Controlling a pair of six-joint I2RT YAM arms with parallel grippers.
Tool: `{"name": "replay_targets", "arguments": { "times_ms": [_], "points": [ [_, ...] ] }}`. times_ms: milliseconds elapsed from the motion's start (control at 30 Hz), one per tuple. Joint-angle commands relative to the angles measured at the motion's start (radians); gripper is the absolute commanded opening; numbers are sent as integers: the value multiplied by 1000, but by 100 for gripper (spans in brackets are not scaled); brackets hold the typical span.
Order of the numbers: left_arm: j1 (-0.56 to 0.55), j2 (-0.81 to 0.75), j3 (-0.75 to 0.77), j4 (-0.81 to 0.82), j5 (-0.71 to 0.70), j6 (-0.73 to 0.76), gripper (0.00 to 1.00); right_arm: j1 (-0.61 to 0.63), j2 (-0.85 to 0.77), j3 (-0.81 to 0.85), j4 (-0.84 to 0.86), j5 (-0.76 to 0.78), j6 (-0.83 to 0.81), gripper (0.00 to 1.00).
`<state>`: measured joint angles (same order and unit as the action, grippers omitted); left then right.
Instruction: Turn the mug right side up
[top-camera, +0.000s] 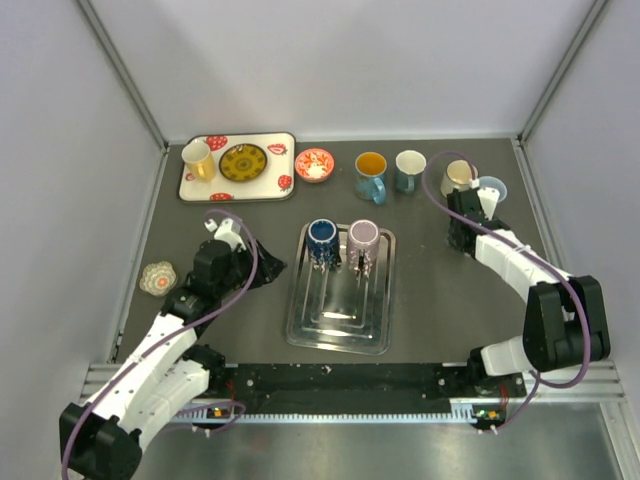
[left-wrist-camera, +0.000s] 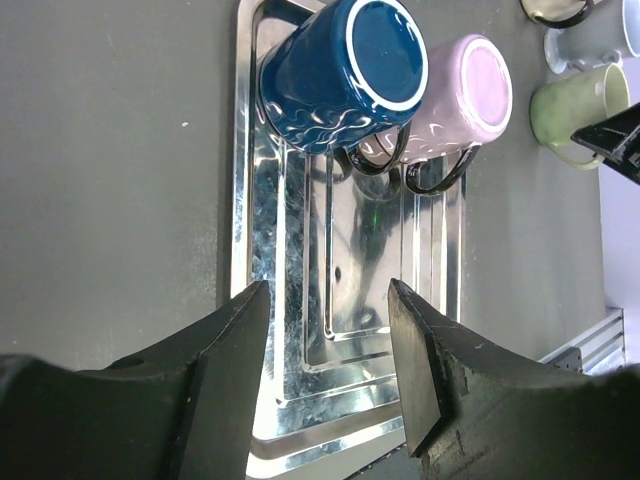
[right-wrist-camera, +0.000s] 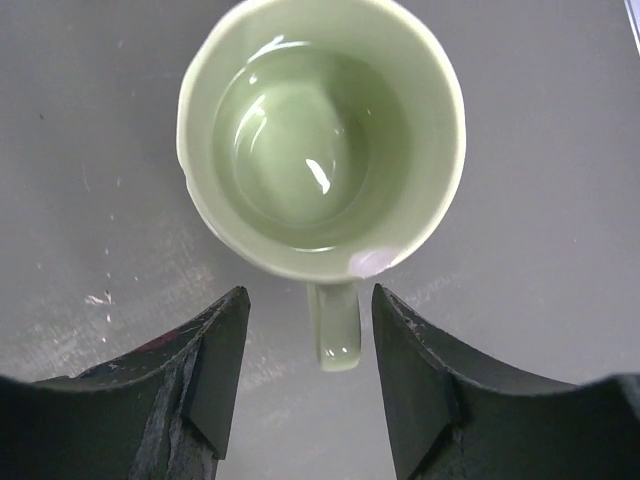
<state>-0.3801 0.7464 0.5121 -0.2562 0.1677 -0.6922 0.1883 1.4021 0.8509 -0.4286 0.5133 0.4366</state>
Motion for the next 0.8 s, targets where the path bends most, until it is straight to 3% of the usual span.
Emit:
{"name": "replay_targets", "arguments": {
  "times_ms": [0, 267, 467, 767],
  "points": [
    [4, -1, -6, 67, 30, 10, 55, -12, -9, -13, 91, 59, -4, 52],
    [4, 4, -24, 91, 55, -4, 54, -29, 6, -21, 116, 59, -6, 47],
    [4, -4, -26, 87, 59, 0, 54, -33, 11, -32, 125, 51, -6, 35],
    [4, -5, -27, 80, 64, 5, 53, -39, 26, -33, 88, 43, 13, 5]
  ]
}}
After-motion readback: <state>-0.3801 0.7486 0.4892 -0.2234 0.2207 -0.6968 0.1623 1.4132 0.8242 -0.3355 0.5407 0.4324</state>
